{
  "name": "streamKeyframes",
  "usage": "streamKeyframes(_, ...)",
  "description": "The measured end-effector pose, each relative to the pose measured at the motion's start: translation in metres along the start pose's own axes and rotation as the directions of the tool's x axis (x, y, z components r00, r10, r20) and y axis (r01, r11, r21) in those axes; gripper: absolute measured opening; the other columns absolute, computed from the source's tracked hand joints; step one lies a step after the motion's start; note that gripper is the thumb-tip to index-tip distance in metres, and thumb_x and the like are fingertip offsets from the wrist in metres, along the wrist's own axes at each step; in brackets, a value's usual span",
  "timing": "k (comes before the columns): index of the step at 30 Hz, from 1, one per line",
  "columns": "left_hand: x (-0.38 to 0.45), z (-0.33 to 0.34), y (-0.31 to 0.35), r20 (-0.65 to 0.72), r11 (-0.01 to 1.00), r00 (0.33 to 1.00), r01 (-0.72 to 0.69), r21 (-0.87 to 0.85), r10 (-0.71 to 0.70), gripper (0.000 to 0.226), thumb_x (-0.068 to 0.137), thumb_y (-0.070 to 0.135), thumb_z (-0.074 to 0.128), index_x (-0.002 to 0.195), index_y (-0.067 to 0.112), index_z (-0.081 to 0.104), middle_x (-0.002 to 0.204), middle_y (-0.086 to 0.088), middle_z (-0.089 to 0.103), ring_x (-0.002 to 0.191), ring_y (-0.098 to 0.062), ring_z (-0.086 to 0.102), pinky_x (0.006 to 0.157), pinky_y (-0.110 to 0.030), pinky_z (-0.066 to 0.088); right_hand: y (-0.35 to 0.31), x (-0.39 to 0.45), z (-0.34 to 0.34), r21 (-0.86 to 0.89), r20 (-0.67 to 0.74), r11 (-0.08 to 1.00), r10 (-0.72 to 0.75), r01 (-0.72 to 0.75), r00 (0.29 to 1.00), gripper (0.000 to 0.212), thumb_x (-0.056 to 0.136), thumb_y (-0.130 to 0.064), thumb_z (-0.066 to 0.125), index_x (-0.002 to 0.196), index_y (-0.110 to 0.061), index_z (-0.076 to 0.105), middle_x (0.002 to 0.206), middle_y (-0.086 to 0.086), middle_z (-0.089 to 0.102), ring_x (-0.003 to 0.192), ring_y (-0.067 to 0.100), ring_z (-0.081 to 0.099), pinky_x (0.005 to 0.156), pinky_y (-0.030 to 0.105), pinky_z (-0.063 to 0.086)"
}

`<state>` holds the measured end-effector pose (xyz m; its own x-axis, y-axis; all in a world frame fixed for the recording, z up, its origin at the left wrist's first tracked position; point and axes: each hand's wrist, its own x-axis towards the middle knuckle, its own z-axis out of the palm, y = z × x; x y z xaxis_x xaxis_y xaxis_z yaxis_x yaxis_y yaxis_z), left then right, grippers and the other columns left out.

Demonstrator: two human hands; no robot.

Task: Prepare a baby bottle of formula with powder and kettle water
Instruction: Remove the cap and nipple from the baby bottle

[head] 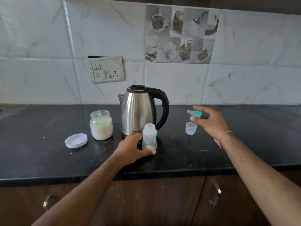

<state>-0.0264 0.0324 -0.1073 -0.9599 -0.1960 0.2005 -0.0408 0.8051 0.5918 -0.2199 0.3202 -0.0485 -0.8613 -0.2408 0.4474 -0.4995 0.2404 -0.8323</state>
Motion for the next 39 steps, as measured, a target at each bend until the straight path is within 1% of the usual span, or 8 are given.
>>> streamKeyframes(2,0.002,0.0,0.001,0.006,1.0,1.0,0.006,0.013,-0.006,0.048,0.079,0.067,0.087,0.109,0.053,0.053,0.119,0.022,0.062,0.108,-0.004,0.062,0.103,-0.04,0.055,0.003,0.012,-0.011,-0.131,0.047,0.991,0.022,-0.015,0.999,0.052,0.081,-0.031,0.096,0.129,-0.035,0.075,0.129,-0.005,0.075,0.118,0.02,0.072,0.105,0.039,0.058)
streamKeyframes(5,0.007,0.001,0.001,0.011,1.0,1.0,0.012,0.023,-0.012,0.053,0.08,0.068,0.086,0.118,0.05,0.054,0.12,0.022,0.06,0.108,-0.004,0.061,0.104,-0.041,0.055,0.0,0.02,-0.018,-0.247,0.087,0.968,0.072,-0.049,0.994,0.066,0.075,-0.038,0.1,0.131,-0.024,0.07,0.121,-0.007,0.073,0.113,0.014,0.07,0.098,0.034,0.055)
streamKeyframes(7,0.011,0.001,0.001,0.013,1.0,1.0,0.014,0.026,-0.015,0.059,0.08,0.068,0.085,0.127,0.047,0.059,0.12,0.024,0.06,0.11,-0.005,0.061,0.106,-0.043,0.054,0.0,0.022,-0.017,-0.298,0.095,0.953,0.079,-0.047,0.992,0.057,0.077,-0.035,0.099,0.126,-0.022,0.073,0.117,-0.005,0.075,0.111,0.015,0.07,0.091,0.03,0.051)
streamKeyframes(10,0.018,0.002,-0.001,0.01,0.999,1.0,0.019,0.028,-0.019,0.053,0.079,0.07,0.085,0.118,0.05,0.056,0.113,0.027,0.062,0.108,-0.004,0.061,0.106,-0.045,0.054,0.006,0.026,-0.013,-0.338,0.082,0.94,0.084,-0.051,0.993,0.05,0.08,-0.031,0.097,0.124,-0.019,0.076,0.117,-0.002,0.077,0.111,0.019,0.071,0.085,0.028,0.05)
streamKeyframes(13,0.024,0.003,-0.004,0.007,0.999,1.0,0.017,0.028,-0.017,0.055,0.077,0.074,0.083,0.121,0.051,0.057,0.122,0.024,0.065,0.109,-0.004,0.062,0.105,-0.045,0.055,0.01,0.027,-0.008,-0.366,0.065,0.929,0.084,-0.054,0.994,0.045,0.081,-0.031,0.096,0.121,-0.018,0.078,0.115,-0.001,0.078,0.109,0.02,0.072,0.077,0.024,0.049)
streamKeyframes(23,0.029,0.005,-0.009,0.012,1.0,1.0,0.022,0.014,-0.022,0.064,0.076,0.075,0.083,0.13,0.046,0.062,0.126,0.021,0.066,0.112,-0.004,0.063,0.105,-0.044,0.055,0.022,0.02,0.016,-0.437,0.104,0.899,0.07,-0.018,0.992,0.048,0.081,-0.038,0.095,0.122,-0.02,0.079,0.117,-0.001,0.078,0.106,0.02,0.072,0.098,0.039,0.06)
streamKeyframes(30,0.028,0.006,-0.009,0.003,1.0,1.0,0.013,0.01,-0.013,0.068,0.075,0.076,0.083,0.131,0.043,0.064,0.124,0.023,0.068,0.11,-0.005,0.064,0.104,-0.044,0.056,0.024,0.016,0.017,-0.45,0.12,0.893,0.064,-0.003,0.991,0.055,0.083,-0.044,0.093,0.129,-0.02,0.077,0.126,0.001,0.077,0.107,0.02,0.071,0.096,0.034,0.06)
streamKeyframes(39,0.029,0.008,-0.013,-0.016,1.0,1.0,-0.008,0.012,0.008,0.085,0.061,0.094,0.072,0.13,0.044,0.068,0.124,0.022,0.07,0.111,-0.005,0.067,0.102,-0.042,0.059,0.025,0.006,0.018,-0.44,0.171,0.898,0.061,0.021,0.983,0.077,0.083,-0.033,0.095,0.151,-0.024,0.061,0.151,0.002,0.065,0.134,0.026,0.064,0.116,0.042,0.05)
